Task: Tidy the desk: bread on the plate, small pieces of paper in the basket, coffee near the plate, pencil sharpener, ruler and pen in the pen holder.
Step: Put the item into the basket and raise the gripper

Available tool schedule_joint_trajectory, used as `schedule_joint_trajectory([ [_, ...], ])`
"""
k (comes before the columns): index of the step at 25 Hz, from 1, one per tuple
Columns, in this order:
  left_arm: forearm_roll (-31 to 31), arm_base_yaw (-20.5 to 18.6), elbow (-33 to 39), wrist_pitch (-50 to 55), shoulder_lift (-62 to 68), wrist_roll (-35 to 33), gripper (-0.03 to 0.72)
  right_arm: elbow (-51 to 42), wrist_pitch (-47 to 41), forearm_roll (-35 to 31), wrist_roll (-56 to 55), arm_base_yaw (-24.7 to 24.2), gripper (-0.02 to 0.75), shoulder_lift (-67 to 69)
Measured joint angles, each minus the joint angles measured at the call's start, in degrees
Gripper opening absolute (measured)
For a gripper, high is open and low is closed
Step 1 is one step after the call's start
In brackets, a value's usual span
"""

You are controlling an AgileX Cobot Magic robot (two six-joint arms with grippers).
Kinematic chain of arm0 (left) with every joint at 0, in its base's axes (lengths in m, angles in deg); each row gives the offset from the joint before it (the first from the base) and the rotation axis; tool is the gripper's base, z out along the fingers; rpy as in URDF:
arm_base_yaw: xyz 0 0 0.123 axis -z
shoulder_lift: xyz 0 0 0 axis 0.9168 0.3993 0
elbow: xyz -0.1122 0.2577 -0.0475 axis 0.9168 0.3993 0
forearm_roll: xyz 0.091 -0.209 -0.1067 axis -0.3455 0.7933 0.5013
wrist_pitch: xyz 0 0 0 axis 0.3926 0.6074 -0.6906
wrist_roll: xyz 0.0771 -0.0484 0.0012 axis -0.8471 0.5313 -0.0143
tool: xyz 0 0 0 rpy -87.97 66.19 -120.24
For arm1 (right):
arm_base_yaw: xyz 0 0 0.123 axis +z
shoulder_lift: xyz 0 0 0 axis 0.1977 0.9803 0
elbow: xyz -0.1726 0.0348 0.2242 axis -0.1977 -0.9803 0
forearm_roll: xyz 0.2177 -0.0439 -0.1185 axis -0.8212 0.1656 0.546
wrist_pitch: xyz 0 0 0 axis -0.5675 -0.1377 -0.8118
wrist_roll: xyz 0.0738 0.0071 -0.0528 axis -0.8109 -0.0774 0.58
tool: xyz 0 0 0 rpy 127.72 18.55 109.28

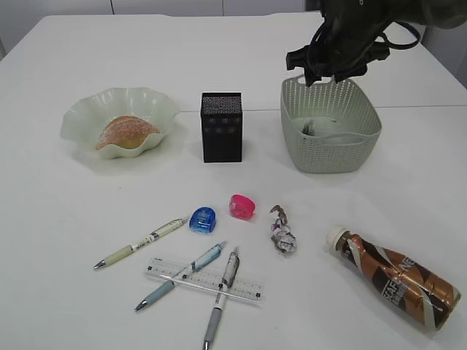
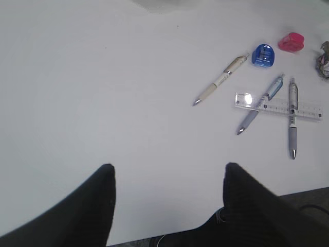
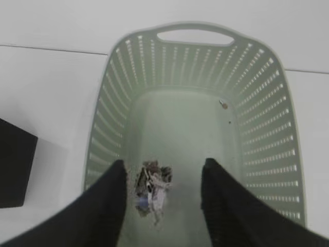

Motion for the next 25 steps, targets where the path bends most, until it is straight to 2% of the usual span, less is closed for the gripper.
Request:
schedule_joint_trajectory([
  [2,0.00,0.00,0.00,0.00,0.00,0.03,0.479,0.12,0.39,0.39,0.00,0.00,0.482,0.15],
  [4,0.00,0.00,0.00,0.00,0.00,0.13,0.479,0.12,0.39,0.76,0.00,0.00,0.544,0.65],
  [6,0.00,0.00,0.00,0.00,0.00,0.13,0.479,0.12,0.14,0.89,0.00,0.00,0.567,1.14],
  [12,0.00,0.00,0.00,0.00,0.00,0.13,0.479,1.53,-2.97,0.27,0.00,0.00,0.577,1.14],
  [21,0.00,0.00,0.00,0.00,0.00,0.13,0.479,9.81,-25.32,-6.69,1.44,0.00,0.576,-1.15],
  [25,0.00,0.00,0.00,0.00,0.00,0.13,0.479,10.60,-27.80,-7.91,5.40,0.00,0.577,-1.28],
])
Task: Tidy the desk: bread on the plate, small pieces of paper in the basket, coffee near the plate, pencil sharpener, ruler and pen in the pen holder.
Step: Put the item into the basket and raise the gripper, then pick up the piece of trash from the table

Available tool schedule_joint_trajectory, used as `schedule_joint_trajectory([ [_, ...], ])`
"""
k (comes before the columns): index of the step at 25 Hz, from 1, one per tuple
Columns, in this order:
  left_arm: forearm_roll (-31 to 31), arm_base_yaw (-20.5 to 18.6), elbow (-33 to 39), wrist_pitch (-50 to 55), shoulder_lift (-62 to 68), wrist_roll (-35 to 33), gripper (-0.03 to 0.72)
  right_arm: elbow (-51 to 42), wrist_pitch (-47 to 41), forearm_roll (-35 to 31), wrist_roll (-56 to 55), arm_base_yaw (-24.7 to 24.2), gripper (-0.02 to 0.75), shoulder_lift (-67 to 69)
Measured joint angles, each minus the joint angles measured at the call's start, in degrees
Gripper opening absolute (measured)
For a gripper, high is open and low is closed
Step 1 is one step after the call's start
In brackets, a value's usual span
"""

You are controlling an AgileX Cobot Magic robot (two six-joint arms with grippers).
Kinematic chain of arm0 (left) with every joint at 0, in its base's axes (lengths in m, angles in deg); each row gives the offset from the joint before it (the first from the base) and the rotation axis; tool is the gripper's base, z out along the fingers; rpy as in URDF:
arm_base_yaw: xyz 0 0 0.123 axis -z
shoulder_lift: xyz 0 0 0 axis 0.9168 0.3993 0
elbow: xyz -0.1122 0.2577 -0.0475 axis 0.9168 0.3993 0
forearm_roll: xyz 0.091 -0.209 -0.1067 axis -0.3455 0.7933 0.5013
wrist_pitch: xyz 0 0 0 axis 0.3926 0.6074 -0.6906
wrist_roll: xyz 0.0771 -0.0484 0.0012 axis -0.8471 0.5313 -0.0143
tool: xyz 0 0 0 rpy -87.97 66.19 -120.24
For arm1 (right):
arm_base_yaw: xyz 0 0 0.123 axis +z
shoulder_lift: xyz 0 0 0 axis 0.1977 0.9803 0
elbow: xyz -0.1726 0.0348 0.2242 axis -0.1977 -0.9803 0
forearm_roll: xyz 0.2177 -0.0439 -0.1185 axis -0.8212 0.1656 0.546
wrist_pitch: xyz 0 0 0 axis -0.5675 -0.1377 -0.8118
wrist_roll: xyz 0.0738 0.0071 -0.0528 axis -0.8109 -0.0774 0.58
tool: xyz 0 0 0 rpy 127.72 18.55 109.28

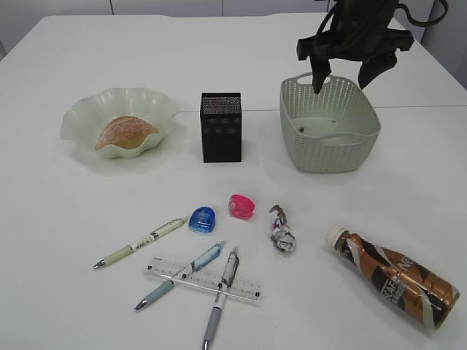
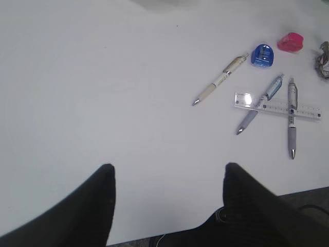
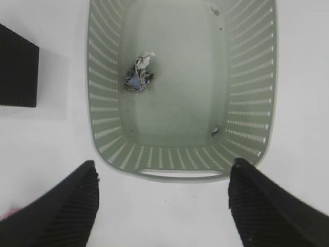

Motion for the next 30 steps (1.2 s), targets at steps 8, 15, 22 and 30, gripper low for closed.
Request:
schedule_joint_trajectory([
  [8,0.00,0.00,0.00,0.00,0.00,0.00,0.479,-0.37,-0.67,-7.84,4.23,0.84,0.577,-2.15],
  [15,0.11,0.00,0.00,0.00,0.00,0.00,0.479,-9.53,-0.67,-8.50,5.71,2.93,0.577,-10.55],
  [22,1.04,0.00,0.00,0.00,0.00,0.00,0.479,-20.03,-0.67,-8.52,5.86,6.97,0.577,-14.28],
  [30,2.30,0.00,0.00,0.00,0.00,0.00,0.479,-23.53,-0.67,-8.86,5.34,14.64,0.577,-13.46],
])
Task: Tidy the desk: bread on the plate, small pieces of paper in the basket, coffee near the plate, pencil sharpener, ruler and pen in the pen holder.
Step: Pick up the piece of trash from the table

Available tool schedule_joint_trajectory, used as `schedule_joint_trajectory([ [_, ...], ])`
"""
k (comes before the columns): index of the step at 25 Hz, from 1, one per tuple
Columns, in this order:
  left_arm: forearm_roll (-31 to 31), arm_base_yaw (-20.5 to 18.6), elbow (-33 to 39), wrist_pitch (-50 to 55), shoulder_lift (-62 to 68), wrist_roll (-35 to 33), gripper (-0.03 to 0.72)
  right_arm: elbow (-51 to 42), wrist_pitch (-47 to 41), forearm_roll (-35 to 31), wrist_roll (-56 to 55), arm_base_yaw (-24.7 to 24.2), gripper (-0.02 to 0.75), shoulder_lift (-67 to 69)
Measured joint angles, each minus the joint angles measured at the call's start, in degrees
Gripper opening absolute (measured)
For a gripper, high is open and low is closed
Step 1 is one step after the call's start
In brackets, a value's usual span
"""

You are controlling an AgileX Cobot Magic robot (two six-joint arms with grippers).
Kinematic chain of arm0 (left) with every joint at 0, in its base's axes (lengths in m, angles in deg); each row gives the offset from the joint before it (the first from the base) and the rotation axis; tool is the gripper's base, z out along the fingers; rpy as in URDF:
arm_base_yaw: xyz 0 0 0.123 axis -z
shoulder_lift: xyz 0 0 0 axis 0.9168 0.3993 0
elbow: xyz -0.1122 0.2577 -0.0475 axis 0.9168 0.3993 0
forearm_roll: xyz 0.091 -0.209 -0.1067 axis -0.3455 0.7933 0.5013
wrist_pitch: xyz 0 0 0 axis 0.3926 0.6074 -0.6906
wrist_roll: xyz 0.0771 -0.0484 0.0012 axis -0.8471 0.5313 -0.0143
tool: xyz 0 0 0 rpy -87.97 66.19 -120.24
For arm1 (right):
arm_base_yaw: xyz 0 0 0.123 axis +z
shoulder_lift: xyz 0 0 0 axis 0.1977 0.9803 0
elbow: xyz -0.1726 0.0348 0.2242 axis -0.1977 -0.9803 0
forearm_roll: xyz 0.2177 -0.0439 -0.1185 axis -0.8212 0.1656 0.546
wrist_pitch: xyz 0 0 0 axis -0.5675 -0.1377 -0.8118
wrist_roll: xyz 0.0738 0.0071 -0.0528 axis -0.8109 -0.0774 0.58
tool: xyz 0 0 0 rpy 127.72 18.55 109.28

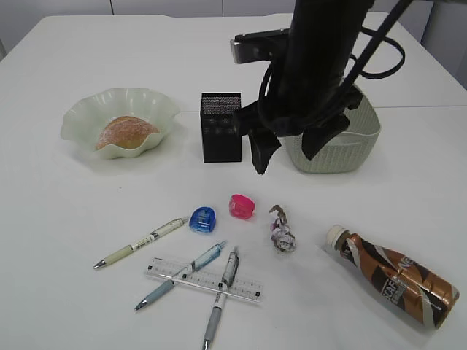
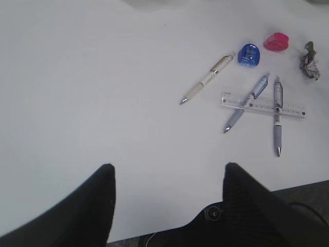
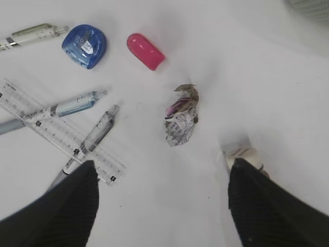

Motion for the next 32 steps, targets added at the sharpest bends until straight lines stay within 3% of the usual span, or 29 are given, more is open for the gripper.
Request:
schedule_joint_trajectory([
  [19,0.45,0.00,0.00,0.00,0.00,0.00,0.478,-0.03,1.05,2.81,-0.13,0.09,0.577,12.25],
  [32,0.45,0.00,0.00,0.00,0.00,0.00,0.478,-0.03,6.91,3.35,0.52,0.09,0.577,15.29],
])
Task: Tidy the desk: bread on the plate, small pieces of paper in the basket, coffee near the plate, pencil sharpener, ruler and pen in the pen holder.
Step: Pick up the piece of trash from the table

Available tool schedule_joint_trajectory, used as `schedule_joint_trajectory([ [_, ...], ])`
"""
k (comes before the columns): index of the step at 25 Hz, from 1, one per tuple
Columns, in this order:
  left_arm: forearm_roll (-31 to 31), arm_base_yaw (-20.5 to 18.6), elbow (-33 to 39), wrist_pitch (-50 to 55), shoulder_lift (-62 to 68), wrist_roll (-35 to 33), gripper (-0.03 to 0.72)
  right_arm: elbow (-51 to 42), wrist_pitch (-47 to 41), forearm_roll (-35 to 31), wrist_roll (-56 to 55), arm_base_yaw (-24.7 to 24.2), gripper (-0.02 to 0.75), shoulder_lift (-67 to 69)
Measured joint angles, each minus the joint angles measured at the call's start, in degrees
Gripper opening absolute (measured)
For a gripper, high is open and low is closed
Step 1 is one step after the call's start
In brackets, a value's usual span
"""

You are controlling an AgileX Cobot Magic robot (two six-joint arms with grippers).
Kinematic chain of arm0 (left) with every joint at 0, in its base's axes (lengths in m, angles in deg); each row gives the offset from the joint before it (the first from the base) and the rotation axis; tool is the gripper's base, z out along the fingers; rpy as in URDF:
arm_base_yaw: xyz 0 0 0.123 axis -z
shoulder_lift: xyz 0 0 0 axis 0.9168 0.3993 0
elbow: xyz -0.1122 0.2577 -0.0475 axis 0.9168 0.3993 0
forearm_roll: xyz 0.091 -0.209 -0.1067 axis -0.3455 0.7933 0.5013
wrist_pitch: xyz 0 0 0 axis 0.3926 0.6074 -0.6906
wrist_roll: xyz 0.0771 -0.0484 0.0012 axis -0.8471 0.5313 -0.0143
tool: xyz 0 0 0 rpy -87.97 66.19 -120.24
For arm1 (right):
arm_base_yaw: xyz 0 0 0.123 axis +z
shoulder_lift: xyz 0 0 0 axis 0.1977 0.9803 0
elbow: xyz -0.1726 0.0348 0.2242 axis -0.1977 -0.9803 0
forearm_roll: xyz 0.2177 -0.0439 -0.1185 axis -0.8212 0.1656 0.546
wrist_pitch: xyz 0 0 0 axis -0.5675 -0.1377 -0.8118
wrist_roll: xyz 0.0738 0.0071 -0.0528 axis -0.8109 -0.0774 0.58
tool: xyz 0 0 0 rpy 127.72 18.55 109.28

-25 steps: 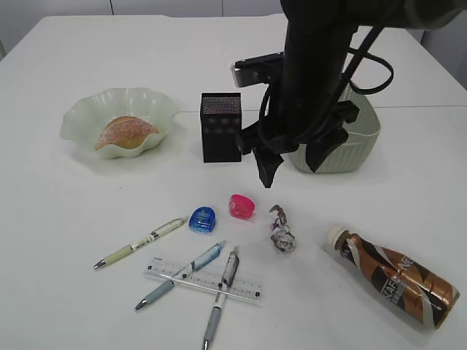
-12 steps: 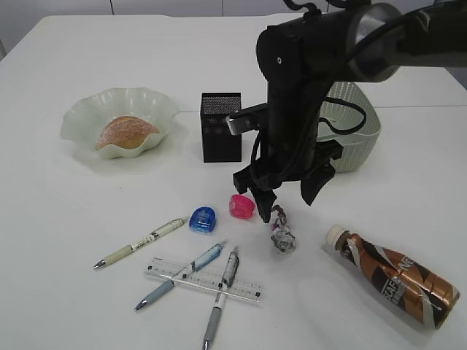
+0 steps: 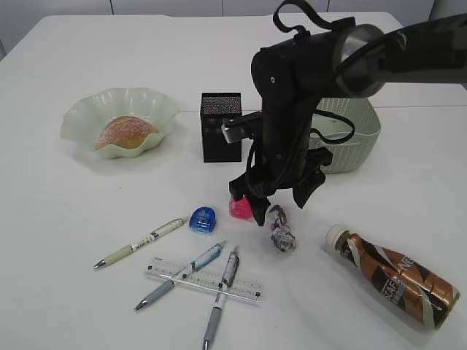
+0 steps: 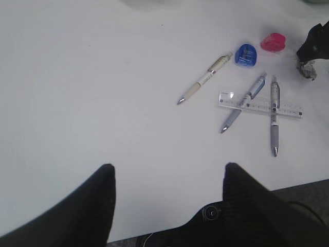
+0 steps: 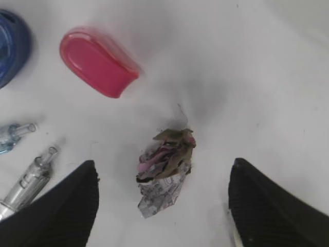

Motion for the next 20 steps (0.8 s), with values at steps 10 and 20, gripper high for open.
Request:
schedule_joint_trajectory([
  [10,0.00,0.00,0.00,0.00,0.00,0.00,0.476,0.00,0.77,1.91,0.11,0.00,0.577,2.28],
  [20,-0.82,0.00,0.00,0.00,0.00,0.00,0.476,0.00,1.45,1.91,0.11,0.00,0.577,4.40],
])
